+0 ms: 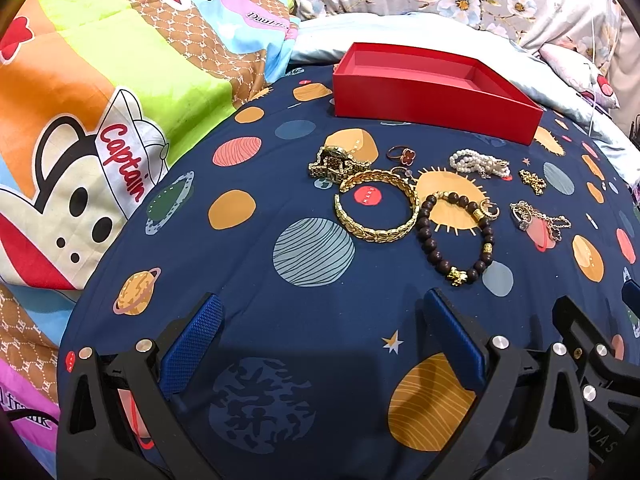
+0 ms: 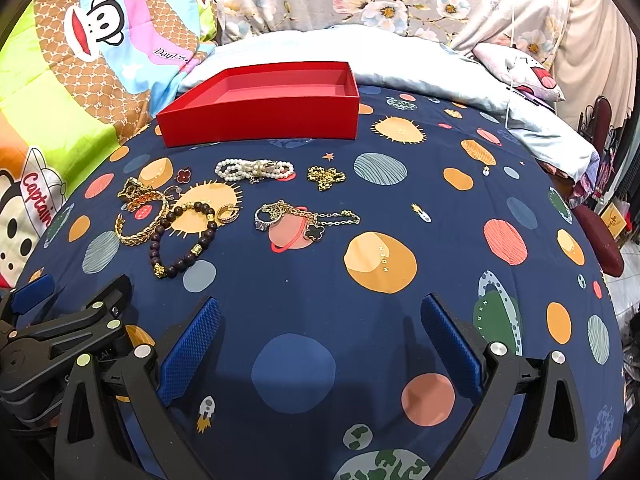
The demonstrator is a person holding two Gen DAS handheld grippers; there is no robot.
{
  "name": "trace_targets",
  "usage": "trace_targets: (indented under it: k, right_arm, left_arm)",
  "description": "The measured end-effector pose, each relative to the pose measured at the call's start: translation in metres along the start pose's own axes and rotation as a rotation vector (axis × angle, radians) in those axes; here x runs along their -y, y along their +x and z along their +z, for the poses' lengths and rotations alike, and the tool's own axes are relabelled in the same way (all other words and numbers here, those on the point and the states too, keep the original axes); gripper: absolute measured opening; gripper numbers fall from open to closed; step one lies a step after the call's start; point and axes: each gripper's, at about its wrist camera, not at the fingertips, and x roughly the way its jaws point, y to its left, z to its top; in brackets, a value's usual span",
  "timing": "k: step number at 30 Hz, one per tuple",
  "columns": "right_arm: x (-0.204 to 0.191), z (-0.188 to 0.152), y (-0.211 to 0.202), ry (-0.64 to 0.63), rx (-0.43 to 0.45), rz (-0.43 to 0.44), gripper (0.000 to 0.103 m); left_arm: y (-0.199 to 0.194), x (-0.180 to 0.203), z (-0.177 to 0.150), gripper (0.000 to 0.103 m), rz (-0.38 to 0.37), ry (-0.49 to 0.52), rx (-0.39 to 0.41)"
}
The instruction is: Organize jewelry
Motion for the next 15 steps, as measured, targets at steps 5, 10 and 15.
trace_targets:
  k: [5, 10, 15]
  right_arm:
    - [0.0001, -0.0003, 0.0, 0.001, 0.0, 0.0, 0.098]
    - [0.0005, -0.0003, 0.0002, 0.002, 0.0, 0.001, 0.098]
    - [0.0007, -0.0007, 0.0007, 0.001, -0.001, 0.001, 0.098]
  left_arm:
    - [0.0001, 0.0004, 0.0004, 0.098, -0.001, 0.001, 0.0]
    - [0.0, 0.001, 0.0006, 0.098, 0.0, 0.004, 0.0]
    - [0.0004, 0.0006, 0.0004, 0.098, -0.002, 0.005, 0.0]
